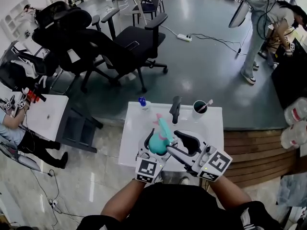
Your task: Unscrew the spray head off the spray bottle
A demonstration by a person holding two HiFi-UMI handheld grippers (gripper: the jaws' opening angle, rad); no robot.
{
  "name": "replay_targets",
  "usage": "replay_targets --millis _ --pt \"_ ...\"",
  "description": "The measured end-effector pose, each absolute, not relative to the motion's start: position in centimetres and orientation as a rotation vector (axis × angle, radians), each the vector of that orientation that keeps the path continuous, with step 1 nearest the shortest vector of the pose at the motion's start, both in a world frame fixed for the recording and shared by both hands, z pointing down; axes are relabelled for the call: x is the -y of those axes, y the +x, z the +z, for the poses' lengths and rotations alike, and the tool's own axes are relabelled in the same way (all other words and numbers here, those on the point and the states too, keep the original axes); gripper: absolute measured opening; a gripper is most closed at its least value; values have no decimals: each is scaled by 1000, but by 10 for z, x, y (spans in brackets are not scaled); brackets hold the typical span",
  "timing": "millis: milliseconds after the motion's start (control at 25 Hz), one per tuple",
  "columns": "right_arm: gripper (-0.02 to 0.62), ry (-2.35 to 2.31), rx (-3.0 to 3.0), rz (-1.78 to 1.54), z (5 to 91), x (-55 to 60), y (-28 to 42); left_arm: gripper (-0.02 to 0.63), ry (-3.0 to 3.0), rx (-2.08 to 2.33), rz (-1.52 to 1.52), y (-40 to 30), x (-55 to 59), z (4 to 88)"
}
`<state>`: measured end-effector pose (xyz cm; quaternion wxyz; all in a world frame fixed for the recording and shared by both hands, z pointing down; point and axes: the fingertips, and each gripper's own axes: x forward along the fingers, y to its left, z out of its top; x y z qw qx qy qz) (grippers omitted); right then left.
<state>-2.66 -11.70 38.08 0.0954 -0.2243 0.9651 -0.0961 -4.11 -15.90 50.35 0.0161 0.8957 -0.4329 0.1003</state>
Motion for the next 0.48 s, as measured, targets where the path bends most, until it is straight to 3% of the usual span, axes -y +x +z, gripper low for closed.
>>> replay_targets --millis 360,480 --pt "201 -854 -2828 -271 379 126 -38 465 2769 1480 381 -36 159 504" --pt "137 -909 -2822 -236 377 127 -33 465 2802 1465 374 -30 154 498"
